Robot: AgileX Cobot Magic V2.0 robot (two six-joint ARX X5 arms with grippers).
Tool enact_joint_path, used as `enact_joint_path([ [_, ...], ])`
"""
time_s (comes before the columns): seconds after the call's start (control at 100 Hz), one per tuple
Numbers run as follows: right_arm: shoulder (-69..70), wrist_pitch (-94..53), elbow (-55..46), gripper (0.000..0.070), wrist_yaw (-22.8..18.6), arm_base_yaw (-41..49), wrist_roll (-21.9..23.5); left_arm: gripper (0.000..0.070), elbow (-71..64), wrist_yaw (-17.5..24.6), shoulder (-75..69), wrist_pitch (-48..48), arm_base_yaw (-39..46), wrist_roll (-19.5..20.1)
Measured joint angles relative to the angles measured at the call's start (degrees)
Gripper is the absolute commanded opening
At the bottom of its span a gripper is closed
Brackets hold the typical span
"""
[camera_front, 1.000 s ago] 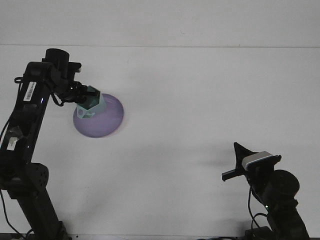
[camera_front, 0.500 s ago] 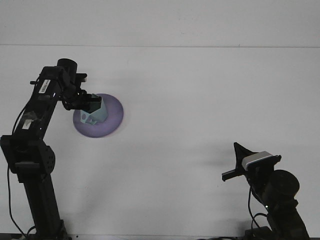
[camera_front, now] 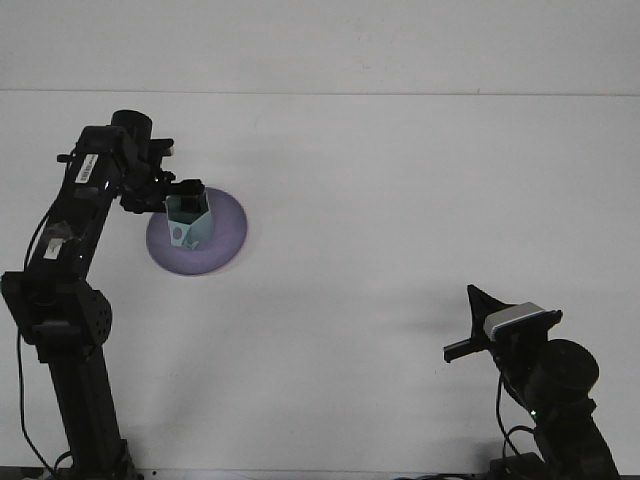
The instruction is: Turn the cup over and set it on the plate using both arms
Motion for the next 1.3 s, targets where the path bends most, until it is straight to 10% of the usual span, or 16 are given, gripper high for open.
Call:
enact_joint_path([
  [0.25,0.0,0.3,0.0,0.0,0.0,0.0,0.0,0.0475,0.7,0.0,-9.1,-0.2,0.1,-0.2],
  [0.44,0.0,4.1,0.0,0.0,0.0,0.0,0.0,0.0001,0.7,0.1,-22.3,0.4,1.0,-0.9],
  [0.86,0.0,5.5,2.7,0.0,1.1,-0.1,0.4,0.0013,-4.3,-2.9,-51.0,3.4,1.2,1.4],
  [1.3,-6.6,11.5,-3.9,0.0,0.6,-0.1,0.7,0.0013,-69.4,-5.1,-98.7,42.6,1.2,1.9],
])
